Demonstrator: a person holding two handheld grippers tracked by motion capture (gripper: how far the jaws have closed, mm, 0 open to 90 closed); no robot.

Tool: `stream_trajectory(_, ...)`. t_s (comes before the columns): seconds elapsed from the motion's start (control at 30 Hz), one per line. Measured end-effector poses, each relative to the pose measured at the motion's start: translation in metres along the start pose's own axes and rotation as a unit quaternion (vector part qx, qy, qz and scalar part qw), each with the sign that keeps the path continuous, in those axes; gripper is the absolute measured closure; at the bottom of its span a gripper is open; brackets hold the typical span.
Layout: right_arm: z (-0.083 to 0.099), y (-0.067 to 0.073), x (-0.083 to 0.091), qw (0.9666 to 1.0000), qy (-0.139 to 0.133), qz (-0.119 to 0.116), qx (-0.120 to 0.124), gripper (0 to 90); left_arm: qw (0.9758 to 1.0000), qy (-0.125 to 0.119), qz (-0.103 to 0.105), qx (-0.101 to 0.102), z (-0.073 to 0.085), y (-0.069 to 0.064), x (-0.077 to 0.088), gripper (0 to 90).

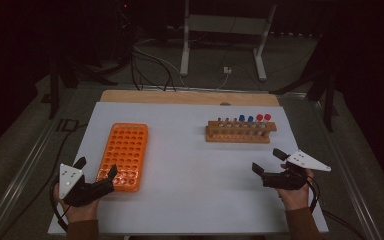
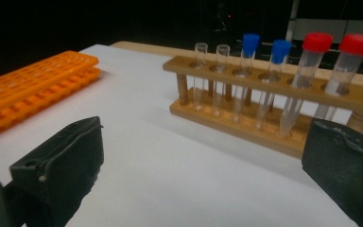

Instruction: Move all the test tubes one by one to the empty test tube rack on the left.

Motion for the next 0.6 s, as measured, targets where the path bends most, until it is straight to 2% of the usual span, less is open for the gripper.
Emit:
stream_trajectory(0.23, -0.018, -0.005, -0.006, 1.0, 0.0, -0.004, 0.001, 0.0, 1.0, 0.001, 0.001, 0.001, 0.0, -0.002, -0.001, 0.4)
stream_trajectory(0.4, -0.033, -0.009, -0.011, 0.9999, 0.002, 0.001, 0.016, 0.0, 1.0, 0.001, 0.002, 0.001, 0.0, -0.002, -0.001, 0.4)
stream_trajectory(0.5, -0.046, -0.014, -0.017, 0.9997, -0.003, 0.003, 0.023, 0.0, 1.0, 0.001, 0.002, 0.0, 0.0, -0.003, -0.001, 0.4)
stream_trajectory(0.6, -0.053, -0.027, -0.023, 0.9997, -0.001, 0.015, 0.022, 0.3, 1.0, 0.0, 0.003, 0.001, 0.0, -0.003, 0.0, 0.4)
Point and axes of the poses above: each handheld gripper's, and its own axes: x roughly backward along the jaws, z roughly out of its underside, y roughly to its left, the point moved 9 cm from there along -x, roughly forward along the jaws, and after that the axes turned 12 degrees about -z, right-handed, at the moved point
